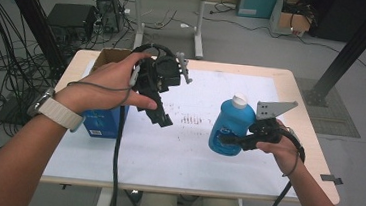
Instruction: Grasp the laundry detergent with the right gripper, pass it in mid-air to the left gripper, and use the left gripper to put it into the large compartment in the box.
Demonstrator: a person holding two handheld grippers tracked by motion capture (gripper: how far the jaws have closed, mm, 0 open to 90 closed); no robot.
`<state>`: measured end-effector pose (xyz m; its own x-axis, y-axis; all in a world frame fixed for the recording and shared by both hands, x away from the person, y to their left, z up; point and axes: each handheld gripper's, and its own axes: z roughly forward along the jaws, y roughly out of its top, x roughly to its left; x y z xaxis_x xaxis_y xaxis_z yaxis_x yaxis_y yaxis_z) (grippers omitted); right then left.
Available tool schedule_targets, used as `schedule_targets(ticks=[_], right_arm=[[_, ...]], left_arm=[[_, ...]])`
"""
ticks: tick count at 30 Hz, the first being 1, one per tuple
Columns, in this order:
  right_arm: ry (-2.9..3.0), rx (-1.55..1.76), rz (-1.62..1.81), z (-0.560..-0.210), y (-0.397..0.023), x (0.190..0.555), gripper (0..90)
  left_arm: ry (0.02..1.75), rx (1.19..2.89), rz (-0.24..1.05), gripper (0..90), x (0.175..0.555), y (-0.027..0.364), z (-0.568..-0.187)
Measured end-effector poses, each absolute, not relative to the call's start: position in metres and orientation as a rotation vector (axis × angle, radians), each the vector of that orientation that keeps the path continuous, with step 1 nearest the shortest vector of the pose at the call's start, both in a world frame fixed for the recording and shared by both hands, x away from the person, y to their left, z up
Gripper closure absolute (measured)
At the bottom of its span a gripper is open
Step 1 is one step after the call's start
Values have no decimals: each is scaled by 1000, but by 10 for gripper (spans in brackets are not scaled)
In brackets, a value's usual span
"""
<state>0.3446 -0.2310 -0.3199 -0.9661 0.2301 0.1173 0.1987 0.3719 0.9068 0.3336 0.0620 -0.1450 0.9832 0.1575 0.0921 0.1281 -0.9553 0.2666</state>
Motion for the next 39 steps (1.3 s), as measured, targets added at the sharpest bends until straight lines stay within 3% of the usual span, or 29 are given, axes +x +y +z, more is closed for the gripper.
schedule_targets(ticks=[13, 39], right_arm=[[2678, 231, 1682, -298, -225, 344, 424], [2776, 58, 1641, -302, -194, 349, 424]], left_arm=[[104, 2845, 151, 53, 334, 31, -123], [68, 2854, 119, 52, 332, 1, -125]])
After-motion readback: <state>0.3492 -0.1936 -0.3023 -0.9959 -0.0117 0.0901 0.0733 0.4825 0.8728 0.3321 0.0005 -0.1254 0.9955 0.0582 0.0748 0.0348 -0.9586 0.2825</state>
